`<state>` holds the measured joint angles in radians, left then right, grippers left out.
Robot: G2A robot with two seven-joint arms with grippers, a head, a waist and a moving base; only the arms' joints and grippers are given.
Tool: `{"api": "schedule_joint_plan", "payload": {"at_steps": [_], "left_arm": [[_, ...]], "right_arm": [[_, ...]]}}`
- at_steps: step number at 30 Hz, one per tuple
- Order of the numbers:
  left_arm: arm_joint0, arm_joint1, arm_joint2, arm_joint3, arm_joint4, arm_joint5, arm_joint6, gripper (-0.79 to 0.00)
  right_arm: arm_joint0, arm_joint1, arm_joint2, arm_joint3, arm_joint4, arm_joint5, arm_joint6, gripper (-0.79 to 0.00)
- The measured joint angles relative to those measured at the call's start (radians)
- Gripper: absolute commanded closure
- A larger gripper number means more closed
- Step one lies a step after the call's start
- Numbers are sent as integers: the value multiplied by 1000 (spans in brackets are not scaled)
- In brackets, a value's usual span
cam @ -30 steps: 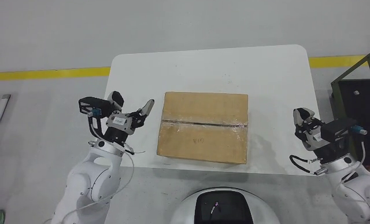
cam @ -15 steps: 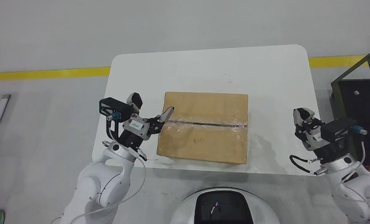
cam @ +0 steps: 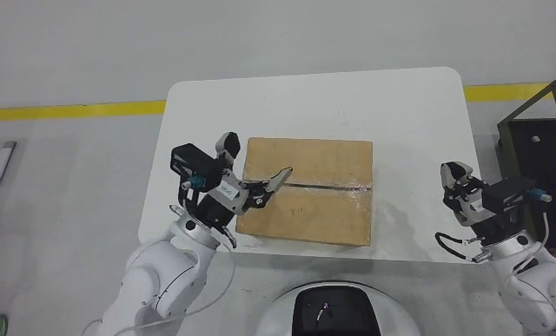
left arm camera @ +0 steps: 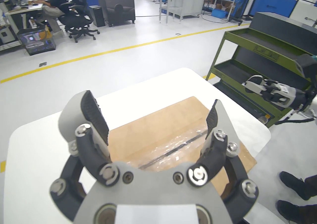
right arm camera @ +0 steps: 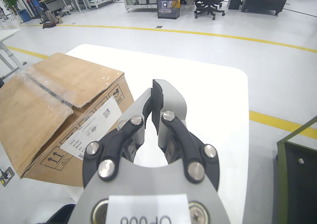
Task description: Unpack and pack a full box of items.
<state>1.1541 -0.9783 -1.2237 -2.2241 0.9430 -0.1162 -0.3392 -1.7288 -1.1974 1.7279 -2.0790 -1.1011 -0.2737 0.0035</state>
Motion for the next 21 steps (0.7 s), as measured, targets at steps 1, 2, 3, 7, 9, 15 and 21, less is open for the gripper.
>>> {"api": "schedule_joint_plan", "payload": {"at_steps": [1,2,3,7,9,15,21], "left_arm": [[-20,-4,29,3,5,-11,-9,-785],[-48,-10,72,6,15,-29,-22,-785],[-69,-16,106,9,23,-44,-34,-785],[-158,-42,245,43,39,-87,-68,-785],[-203,-57,301,73,42,-94,-77,-785],[-276,-86,394,144,72,-106,-101,-785],[-275,-86,394,143,72,-106,-100,-785]], "right_arm": [[0,0,0,0,0,0,0,0],[0,0,0,0,0,0,0,0],[0,0,0,0,0,0,0,0],[0,0,0,0,0,0,0,0],[0,0,0,0,0,0,0,0],[0,0,0,0,0,0,0,0],[0,0,0,0,0,0,0,0]]}}
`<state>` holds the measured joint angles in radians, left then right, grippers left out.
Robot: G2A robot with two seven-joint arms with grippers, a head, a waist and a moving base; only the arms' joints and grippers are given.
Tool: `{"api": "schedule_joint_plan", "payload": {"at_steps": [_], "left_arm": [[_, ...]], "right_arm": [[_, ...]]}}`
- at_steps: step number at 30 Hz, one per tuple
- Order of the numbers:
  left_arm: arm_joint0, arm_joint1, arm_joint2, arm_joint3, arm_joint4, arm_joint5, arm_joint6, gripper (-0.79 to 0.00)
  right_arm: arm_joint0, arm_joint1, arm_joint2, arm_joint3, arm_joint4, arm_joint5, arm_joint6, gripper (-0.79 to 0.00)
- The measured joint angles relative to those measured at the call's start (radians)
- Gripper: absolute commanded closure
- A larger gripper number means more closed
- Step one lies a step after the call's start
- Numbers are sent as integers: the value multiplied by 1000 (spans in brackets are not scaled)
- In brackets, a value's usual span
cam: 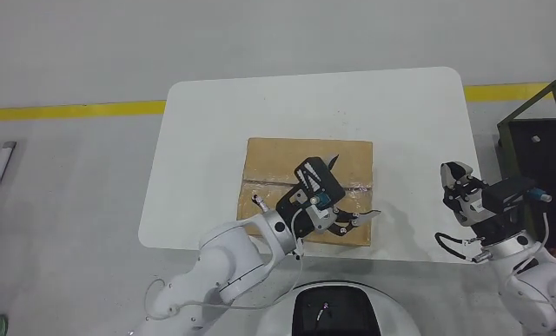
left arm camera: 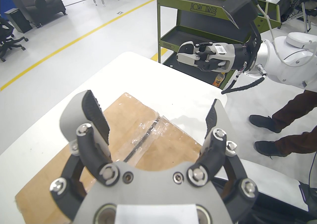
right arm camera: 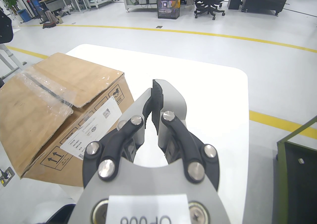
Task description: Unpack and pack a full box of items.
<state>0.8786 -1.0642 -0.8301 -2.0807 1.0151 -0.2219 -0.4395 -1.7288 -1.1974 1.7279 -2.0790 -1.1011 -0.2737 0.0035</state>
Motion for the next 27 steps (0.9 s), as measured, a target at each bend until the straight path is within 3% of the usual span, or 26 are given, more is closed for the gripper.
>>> {"api": "schedule_joint_plan", "payload": {"at_steps": [13,27], "left_arm": [[30,-2,-6,3,58,-17,-30,-785],[-159,-93,202,113,149,36,-355,-785]], "right_arm": [[0,0,0,0,0,0,0,0],[0,0,0,0,0,0,0,0]]}}
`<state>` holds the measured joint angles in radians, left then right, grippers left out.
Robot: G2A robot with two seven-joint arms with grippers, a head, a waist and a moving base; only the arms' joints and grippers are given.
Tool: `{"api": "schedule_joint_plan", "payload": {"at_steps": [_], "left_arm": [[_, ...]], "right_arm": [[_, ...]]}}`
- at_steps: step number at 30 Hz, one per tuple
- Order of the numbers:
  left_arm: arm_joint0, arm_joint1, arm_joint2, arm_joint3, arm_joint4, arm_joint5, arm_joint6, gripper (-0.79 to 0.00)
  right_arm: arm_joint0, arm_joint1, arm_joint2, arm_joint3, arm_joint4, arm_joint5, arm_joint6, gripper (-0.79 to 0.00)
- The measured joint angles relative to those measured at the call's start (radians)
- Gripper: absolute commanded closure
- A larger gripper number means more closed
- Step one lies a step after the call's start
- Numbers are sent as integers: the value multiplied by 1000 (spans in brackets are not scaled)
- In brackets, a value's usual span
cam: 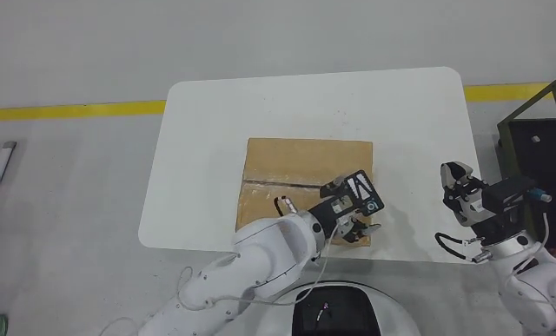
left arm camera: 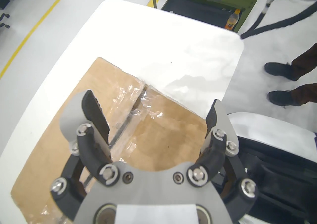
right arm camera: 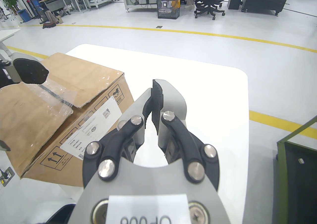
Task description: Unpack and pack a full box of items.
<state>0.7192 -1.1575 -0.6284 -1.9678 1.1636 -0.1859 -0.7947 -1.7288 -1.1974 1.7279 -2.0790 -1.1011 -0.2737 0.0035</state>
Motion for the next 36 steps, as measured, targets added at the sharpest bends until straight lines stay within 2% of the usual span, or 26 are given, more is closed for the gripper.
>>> {"api": "schedule_joint_plan", "payload": {"at_steps": [7,10,11,12,14,15,17,18,19,20,26,29,32,35,36], "left_arm": [[-65,-37,52,41,76,14,-150,-785],[-89,-51,69,52,100,3,-216,-730],[-95,-57,73,55,109,3,-233,-776],[-99,-60,77,57,118,3,-245,-776],[-109,-68,87,59,152,-7,-278,-702],[-111,-71,88,57,161,-4,-285,-702],[-111,-79,89,55,173,6,-291,-650],[-111,-82,90,54,181,6,-295,-566],[-111,-84,91,52,190,5,-299,-517],[-111,-88,93,48,203,5,-302,-385],[-100,-104,97,40,247,-3,-313,-342],[-89,-112,100,37,267,-4,-317,-265],[-78,-118,99,38,284,-7,-315,-222],[-67,-124,94,38,299,-8,-312,-120],[-64,-126,93,37,304,-10,-313,-52]], "right_arm": [[0,0,0,0,0,0,0,0],[0,0,0,0,0,0,0,0],[0,0,0,0,0,0,0,0],[0,0,0,0,0,0,0,0],[0,0,0,0,0,0,0,0],[0,0,0,0,0,0,0,0],[0,0,0,0,0,0,0,0],[0,0,0,0,0,0,0,0],[0,0,0,0,0,0,0,0],[0,0,0,0,0,0,0,0],[0,0,0,0,0,0,0,0],[0,0,0,0,0,0,0,0],[0,0,0,0,0,0,0,0],[0,0,0,0,0,0,0,0],[0,0,0,0,0,0,0,0]]}}
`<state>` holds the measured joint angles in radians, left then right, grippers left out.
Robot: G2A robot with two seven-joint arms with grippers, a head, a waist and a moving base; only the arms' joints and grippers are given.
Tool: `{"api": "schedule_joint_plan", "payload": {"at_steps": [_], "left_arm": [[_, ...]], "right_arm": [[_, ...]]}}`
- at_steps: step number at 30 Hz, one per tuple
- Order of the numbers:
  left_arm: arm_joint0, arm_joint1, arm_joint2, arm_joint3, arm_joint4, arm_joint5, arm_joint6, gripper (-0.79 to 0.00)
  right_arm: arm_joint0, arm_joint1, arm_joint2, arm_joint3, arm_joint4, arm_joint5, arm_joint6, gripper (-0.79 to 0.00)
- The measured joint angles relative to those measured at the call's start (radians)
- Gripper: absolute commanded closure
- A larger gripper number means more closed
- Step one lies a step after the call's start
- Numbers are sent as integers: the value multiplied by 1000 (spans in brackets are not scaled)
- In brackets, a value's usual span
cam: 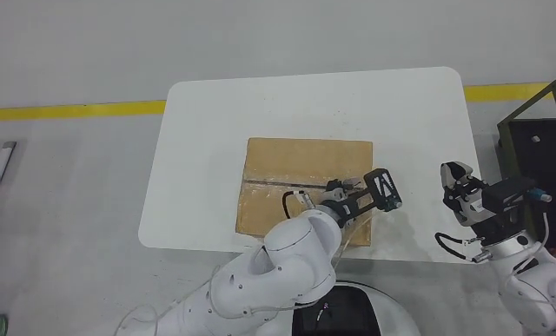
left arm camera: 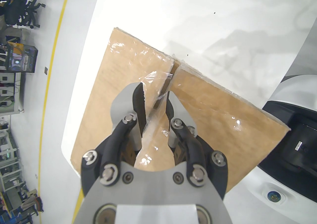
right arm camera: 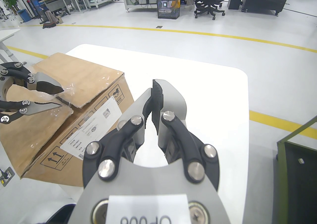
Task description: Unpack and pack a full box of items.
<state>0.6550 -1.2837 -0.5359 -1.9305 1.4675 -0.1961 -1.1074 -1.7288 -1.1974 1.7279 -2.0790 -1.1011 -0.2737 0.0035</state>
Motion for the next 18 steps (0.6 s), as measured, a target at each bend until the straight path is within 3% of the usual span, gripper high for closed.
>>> {"api": "schedule_joint_plan", "payload": {"at_steps": [1,10,18], "left_arm": [[2,-2,-2,-1,5,-2,-1,0],[34,-15,-36,-6,42,-13,-8,0],[153,10,-177,-137,116,58,-46,0]], "right_arm": [[0,0,0,0,0,0,0,0],[0,0,0,0,0,0,0,0],[0,0,0,0,0,0,0,0]]}}
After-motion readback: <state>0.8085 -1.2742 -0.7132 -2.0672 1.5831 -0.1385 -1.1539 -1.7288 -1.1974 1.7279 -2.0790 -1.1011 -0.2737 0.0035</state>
